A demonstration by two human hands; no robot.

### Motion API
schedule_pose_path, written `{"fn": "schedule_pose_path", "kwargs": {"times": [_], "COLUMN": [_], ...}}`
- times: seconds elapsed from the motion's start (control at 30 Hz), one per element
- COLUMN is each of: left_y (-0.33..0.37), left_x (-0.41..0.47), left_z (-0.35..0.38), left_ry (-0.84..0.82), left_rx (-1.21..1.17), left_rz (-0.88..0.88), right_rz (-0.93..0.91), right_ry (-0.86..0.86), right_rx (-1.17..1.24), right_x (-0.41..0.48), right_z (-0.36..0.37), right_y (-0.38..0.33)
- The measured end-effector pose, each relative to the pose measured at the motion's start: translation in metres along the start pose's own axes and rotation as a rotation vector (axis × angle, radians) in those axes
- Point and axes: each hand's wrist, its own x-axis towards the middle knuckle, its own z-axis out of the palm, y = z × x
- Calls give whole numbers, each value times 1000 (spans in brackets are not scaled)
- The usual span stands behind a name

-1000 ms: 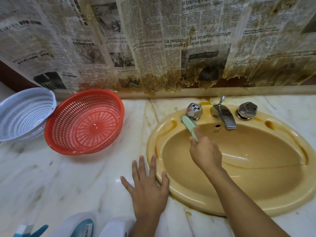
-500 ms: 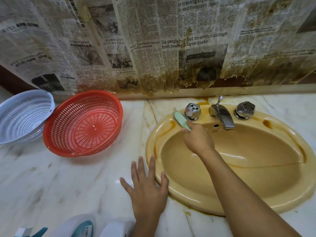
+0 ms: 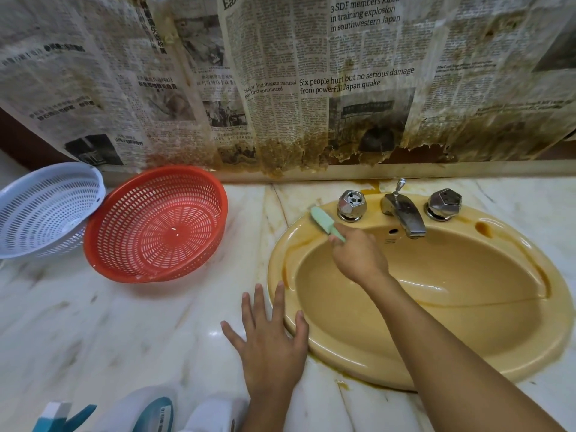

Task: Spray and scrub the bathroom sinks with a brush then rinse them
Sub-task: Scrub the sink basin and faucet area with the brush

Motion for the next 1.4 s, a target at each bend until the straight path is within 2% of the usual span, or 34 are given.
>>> {"fn": "schedule_pose_path", "kwargs": {"times": [0.07,0.17,0.23,0.37,0.4,0.57,0.77,0.93,1.1,1.27,1.4], "left_y": [0,0,0,1,1,1,1,1,1,-1,-2], "left_x": [0,0,0,-1,0,-1,-2,-2,-4,-5,-7], "left_z": [0,0,-1,-1,-1,-1,-5,-6,-11,-15,-18], "left_ry": [-8,-7,-8,-15,-15,7,-2,-16,-47,-69,-112], "left_rx": [7,10,17,12,7,4,-22,-26,-36,-60,-69], "left_rz": [-1,2,7,11,8,-1,-20,-24,-28,-17,-15], "right_rz": [3,-90,-108,-4,1,-166,-14,-184,-64,-115,-30], "right_ry": [-14,-172,-218,-23,-18,-248,68,-96,31,-65,61], "right_rx": [14,11,-23,-1,23,-17,-88,-20,-11,17,42], "right_x": [6,0,0,21,21,-6,7,-15,5,-3,4], "right_z": [-5,-6,-11,-24,-24,-3,-10,12,-3,3,-7], "right_y": [1,-4,-3,5,6,4,21,27,38,47,62]}}
